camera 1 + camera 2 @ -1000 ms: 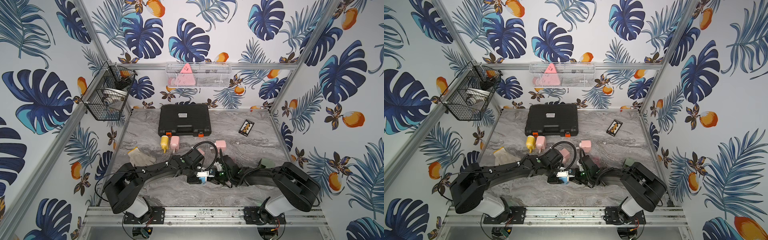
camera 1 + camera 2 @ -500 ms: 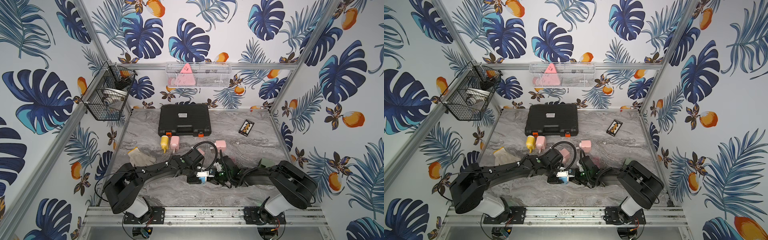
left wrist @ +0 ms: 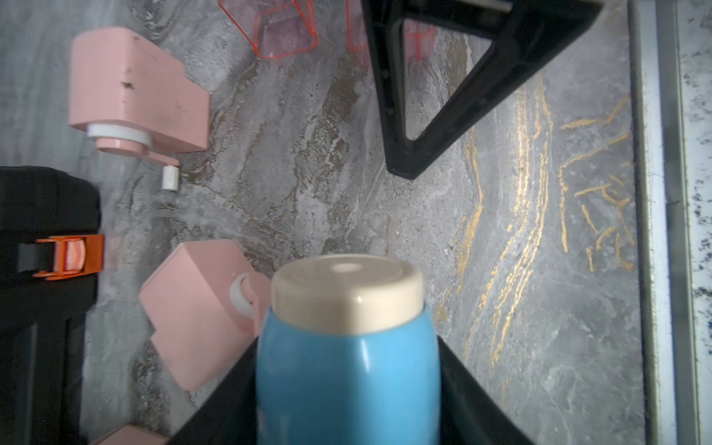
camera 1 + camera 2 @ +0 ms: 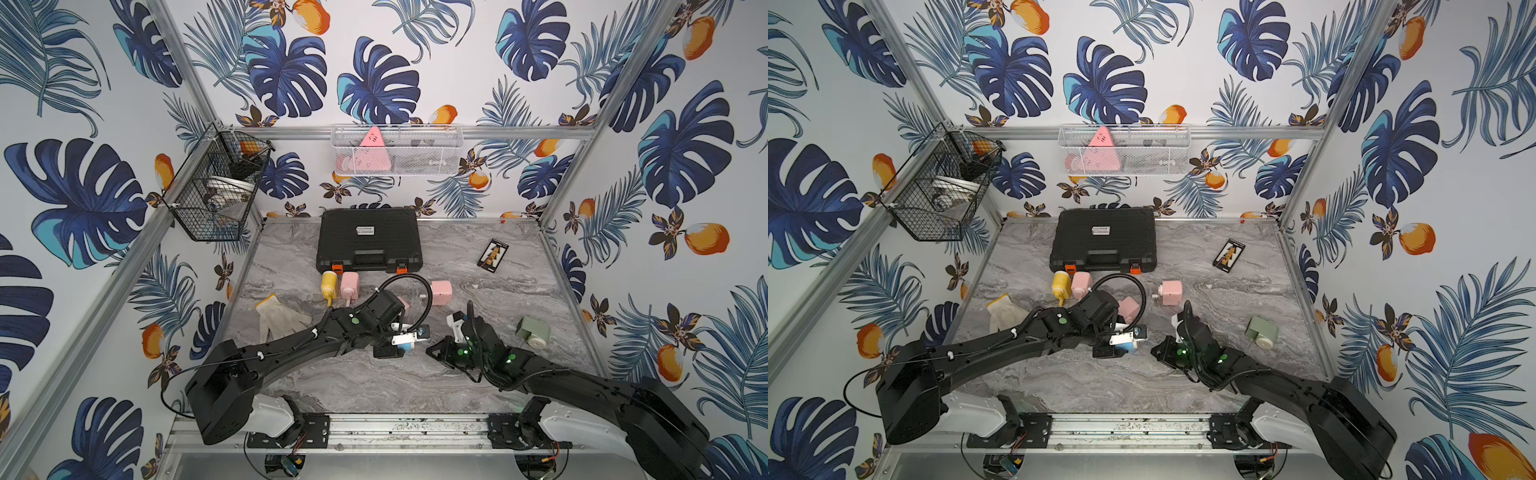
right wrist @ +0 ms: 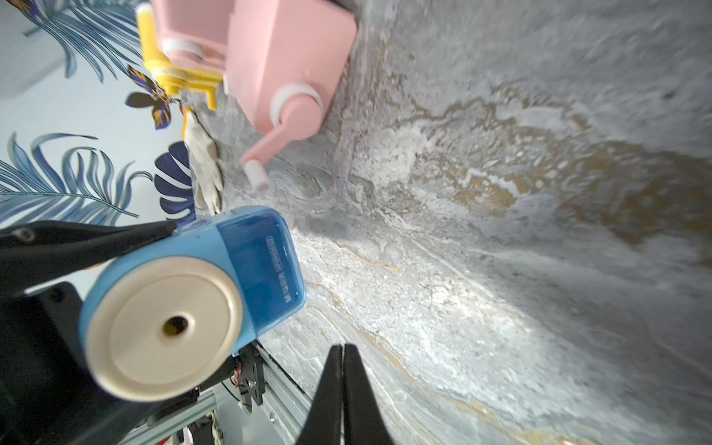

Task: Put the tray back into the pencil sharpener
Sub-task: Close the container of the pencil sharpener, then place the pencil sharpener at the center of the board.

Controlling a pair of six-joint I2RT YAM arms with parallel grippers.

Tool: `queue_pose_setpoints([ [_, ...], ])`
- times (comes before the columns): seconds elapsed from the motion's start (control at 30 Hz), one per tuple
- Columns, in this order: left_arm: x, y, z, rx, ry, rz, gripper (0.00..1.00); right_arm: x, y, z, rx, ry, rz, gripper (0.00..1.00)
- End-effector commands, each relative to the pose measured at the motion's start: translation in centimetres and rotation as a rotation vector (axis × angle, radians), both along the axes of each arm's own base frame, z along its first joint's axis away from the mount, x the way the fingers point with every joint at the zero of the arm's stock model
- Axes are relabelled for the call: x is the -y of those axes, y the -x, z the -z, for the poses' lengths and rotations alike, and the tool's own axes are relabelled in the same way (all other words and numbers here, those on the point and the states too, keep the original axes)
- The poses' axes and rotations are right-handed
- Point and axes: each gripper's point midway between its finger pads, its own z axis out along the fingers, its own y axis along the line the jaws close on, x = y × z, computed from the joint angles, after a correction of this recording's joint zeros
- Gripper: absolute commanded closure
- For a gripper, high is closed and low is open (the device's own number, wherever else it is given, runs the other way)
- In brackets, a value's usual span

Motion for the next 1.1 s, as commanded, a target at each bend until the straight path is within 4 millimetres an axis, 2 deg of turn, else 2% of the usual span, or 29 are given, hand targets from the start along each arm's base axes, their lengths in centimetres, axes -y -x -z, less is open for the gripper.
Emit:
queue_pose_setpoints([
  [0.0, 0.2, -1.2, -2.4, 0.026, 0.065, -0.1, 0.73, 2.7, -0.7, -0.2, 0.086, 0.105, 0.071, 0.9],
  [0.13, 0.2, -2.7, -4.8, 0.044, 0.103, -0.224, 0.92, 3.7, -1.2, -2.2, 0.177, 0.103, 0.105, 0.87],
  [0.23, 0.3, -3.7, -6.5, 0.057, 0.137, -0.289, 1.0, 3.8, -1.4, -2.6, 0.196, 0.103, 0.11, 0.87],
  [0.43, -0.2, -5.9, -9.6, 0.089, 0.23, -0.434, 1.0, 3.6, -1.3, -2.5, 0.184, 0.097, 0.102, 0.87],
  [0.63, -3.5, -10.0, -11.6, 0.094, 0.293, -0.748, 1.0, 3.9, -1.4, -2.6, 0.198, 0.098, 0.117, 0.87],
  [0.77, -5.7, -12.0, -11.9, 0.028, 0.313, -0.934, 1.0, 4.0, -1.4, -2.4, 0.192, 0.116, 0.113, 0.87],
  [1.07, -8.8, -14.7, -9.6, -0.165, 0.258, -1.205, 1.0, 4.0, -1.3, -2.2, 0.182, 0.127, 0.102, 0.86],
])
